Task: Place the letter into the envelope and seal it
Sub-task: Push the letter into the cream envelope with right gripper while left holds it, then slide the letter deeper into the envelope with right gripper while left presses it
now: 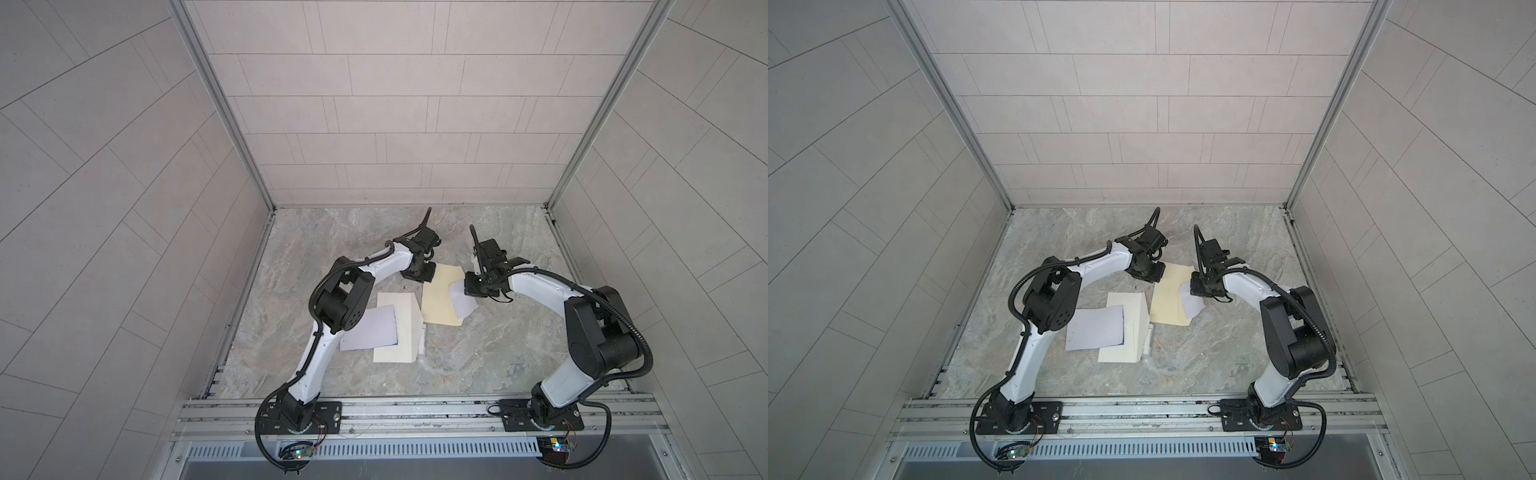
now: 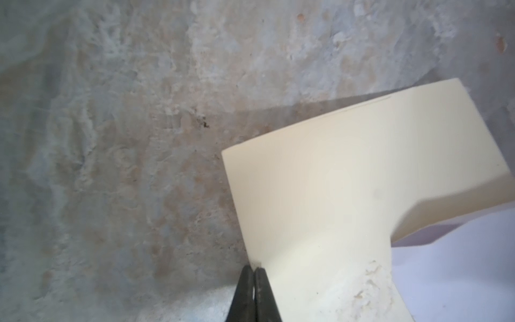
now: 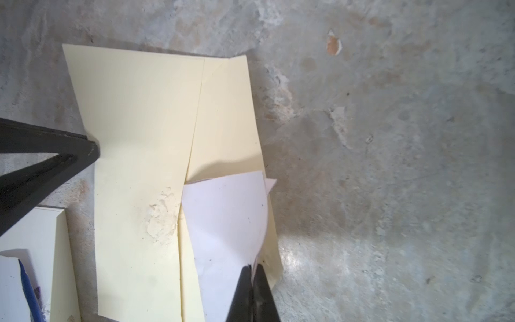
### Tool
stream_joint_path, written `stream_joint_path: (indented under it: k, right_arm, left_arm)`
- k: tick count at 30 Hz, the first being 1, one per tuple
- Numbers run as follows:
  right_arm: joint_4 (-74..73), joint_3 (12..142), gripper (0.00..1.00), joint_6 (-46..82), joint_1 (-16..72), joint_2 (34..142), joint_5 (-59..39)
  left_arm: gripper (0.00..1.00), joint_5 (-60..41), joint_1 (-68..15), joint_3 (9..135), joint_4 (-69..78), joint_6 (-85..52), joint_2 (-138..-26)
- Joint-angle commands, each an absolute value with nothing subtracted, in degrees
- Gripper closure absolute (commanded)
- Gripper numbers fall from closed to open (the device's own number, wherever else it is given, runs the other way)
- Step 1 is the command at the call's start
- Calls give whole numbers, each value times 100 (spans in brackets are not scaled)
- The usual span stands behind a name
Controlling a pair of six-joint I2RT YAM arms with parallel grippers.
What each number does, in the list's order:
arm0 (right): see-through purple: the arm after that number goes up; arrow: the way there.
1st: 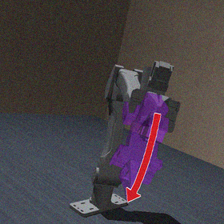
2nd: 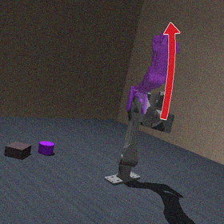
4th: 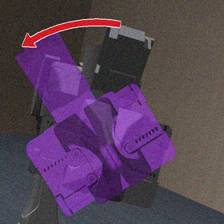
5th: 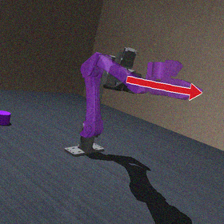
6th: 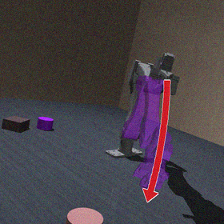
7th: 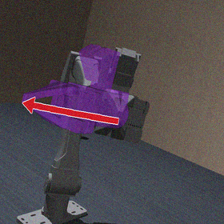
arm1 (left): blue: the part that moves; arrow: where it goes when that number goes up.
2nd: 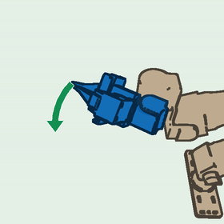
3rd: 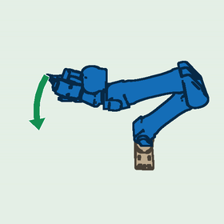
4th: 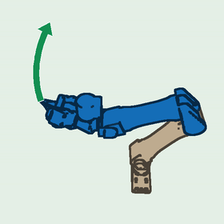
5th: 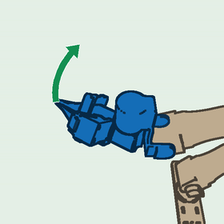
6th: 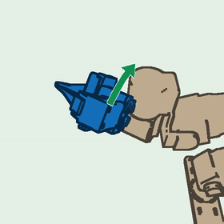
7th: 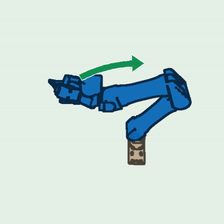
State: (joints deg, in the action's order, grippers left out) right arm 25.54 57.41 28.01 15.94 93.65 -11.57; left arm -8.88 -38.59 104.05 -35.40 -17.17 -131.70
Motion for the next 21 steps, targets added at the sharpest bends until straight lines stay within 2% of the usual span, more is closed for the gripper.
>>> stream_joint_path:
  k: [1, 12, 21]
  right_arm:
    - [2536, 5695, 100, 2865, 1582, 9300, -1035]
    - [1632, 5270, 100, 3451, 1606, 9425, -1379]
    - [964, 4634, 100, 4103, 1719, 9240, -1397]
  left_arm:
    - [99, -821, -4024, 10494, -3665, -1565, -13212]
    - [99, -995, -4043, 10347, -3624, -1766, -13121]
    - [100, -692, -4039, 10151, -3625, -1960, -12946]
